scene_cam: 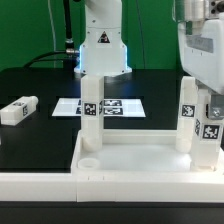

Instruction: Assemble desk

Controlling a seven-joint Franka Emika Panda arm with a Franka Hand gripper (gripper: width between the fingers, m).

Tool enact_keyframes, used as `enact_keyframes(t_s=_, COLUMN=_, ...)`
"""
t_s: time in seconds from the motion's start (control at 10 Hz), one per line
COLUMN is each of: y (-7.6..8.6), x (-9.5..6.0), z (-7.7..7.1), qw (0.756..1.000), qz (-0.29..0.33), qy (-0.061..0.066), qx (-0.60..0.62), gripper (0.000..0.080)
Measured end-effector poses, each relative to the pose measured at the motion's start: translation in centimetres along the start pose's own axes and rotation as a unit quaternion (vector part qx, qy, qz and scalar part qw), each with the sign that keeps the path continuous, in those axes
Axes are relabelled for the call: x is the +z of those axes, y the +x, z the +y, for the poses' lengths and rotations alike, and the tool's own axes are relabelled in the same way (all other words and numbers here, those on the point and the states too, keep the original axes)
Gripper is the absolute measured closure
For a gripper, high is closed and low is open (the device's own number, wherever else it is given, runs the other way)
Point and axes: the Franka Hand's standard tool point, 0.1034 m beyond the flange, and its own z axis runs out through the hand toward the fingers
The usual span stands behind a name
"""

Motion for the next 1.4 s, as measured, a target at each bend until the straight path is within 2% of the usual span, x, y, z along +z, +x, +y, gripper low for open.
enact_keyframes(t_s=0.1, y=0.0, x=0.0, z=0.1, qw=0.999, qz=-0.003, qy=0.003, qx=0.035, gripper=0.0502)
enact_keyframes(t_s=0.3, y=0.1, x=0.0, z=0.1, qw=1.0, qz=-0.002, qy=0.0, qx=-0.016, gripper=0.0497)
enact_keyframes(t_s=0.4, y=0.3, x=-0.2, z=0.2, qw=0.995, qz=-0.005, qy=-0.017, qx=-0.096, gripper=0.0286)
enact_keyframes(t_s=0.5, y=0.8, x=-0.2, z=-0.1, qw=0.983, qz=-0.007, qy=-0.017, qx=-0.182, gripper=0.0286)
enact_keyframes(t_s=0.6, y=1.1, x=-0.2, z=-0.2, qw=0.963, qz=-0.009, qy=-0.016, qx=-0.27, gripper=0.0179)
enact_keyframes(t_s=0.7, y=0.8, x=-0.1, z=-0.1, qw=0.956, qz=-0.008, qy=-0.011, qx=-0.294, gripper=0.0158)
enact_keyframes(t_s=1.0, y=1.0, x=-0.1, z=-0.2, qw=0.924, qz=-0.007, qy=-0.011, qx=-0.383, gripper=0.0151)
enact_keyframes(t_s=1.1, y=1.0, x=-0.2, z=-0.3, qw=0.897, qz=0.0, qy=-0.014, qx=-0.443, gripper=0.015)
enact_keyframes(t_s=1.2, y=0.4, x=-0.4, z=-0.4, qw=0.849, qz=0.014, qy=-0.019, qx=-0.527, gripper=0.015)
enact_keyframes(t_s=1.3, y=0.1, x=-0.4, z=-0.4, qw=0.819, qz=0.019, qy=-0.023, qx=-0.573, gripper=0.015)
enact_keyframes(t_s=1.4, y=0.4, x=-0.4, z=-0.5, qw=0.827, qz=0.02, qy=-0.023, qx=-0.562, gripper=0.015)
